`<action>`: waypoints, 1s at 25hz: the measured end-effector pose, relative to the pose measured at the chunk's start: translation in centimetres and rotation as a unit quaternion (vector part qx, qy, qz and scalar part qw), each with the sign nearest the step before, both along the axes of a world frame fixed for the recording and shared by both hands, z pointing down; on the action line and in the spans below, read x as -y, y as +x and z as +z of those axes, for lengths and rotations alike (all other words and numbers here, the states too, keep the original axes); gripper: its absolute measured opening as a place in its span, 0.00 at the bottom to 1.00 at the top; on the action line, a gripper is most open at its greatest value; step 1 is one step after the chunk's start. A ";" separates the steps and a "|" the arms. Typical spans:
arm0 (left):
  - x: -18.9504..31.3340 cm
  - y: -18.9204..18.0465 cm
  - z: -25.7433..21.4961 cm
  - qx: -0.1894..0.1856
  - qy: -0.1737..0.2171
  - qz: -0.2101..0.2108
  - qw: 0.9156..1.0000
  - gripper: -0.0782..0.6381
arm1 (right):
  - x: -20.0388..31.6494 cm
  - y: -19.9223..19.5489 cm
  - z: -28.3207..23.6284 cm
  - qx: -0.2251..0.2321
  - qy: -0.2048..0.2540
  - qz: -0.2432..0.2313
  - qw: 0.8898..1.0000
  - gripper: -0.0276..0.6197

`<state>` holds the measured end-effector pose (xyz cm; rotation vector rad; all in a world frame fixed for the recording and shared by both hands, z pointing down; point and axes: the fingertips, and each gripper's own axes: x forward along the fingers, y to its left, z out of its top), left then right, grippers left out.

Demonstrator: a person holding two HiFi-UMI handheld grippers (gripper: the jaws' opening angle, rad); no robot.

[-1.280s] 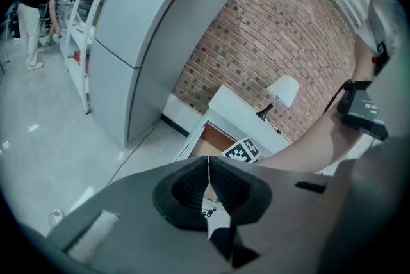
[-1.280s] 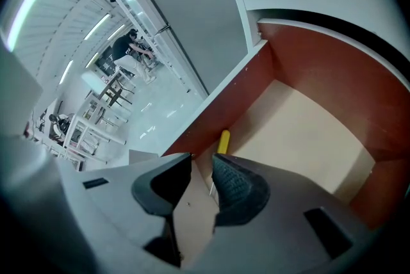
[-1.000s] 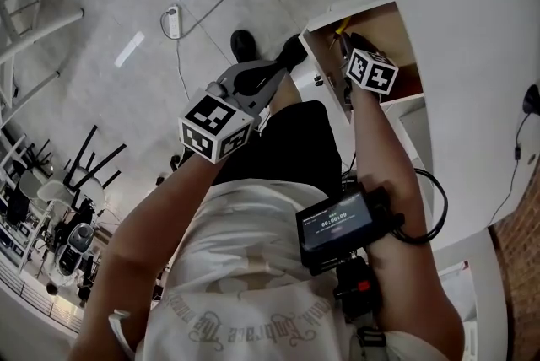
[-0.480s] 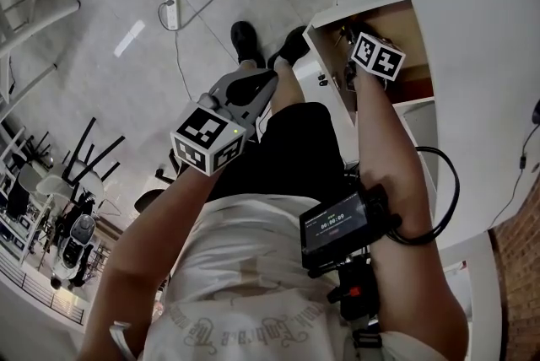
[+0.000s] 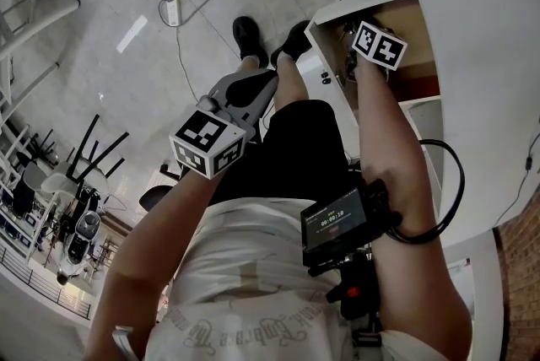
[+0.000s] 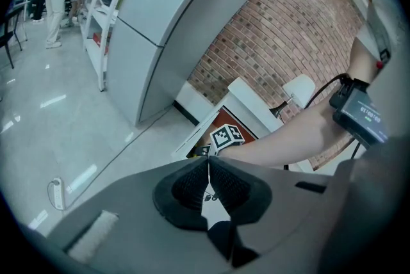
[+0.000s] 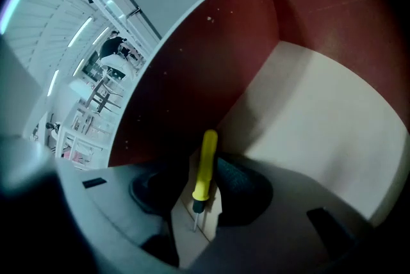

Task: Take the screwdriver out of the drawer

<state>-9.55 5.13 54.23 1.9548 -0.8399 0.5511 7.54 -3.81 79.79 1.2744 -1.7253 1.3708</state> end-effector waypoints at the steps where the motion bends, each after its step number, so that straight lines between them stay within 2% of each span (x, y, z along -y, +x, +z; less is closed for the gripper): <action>1: 0.1 0.0 -0.1 0.000 0.000 0.000 1.000 0.13 | 0.2 0.1 0.0 -0.002 0.000 0.003 1.000 0.23; 4: -0.1 0.0 -0.1 0.002 -0.003 0.000 1.000 0.13 | 0.2 0.3 0.0 -0.007 0.004 0.009 1.000 0.17; 13: 0.8 0.5 -0.5 -0.002 0.000 0.006 1.000 0.12 | 0.1 0.2 -0.1 -0.011 -0.014 0.000 1.000 0.13; 25: 1.2 1.7 0.0 -0.007 0.015 0.042 0.999 0.12 | -2.0 1.7 -0.9 -0.014 0.007 -0.022 1.000 0.13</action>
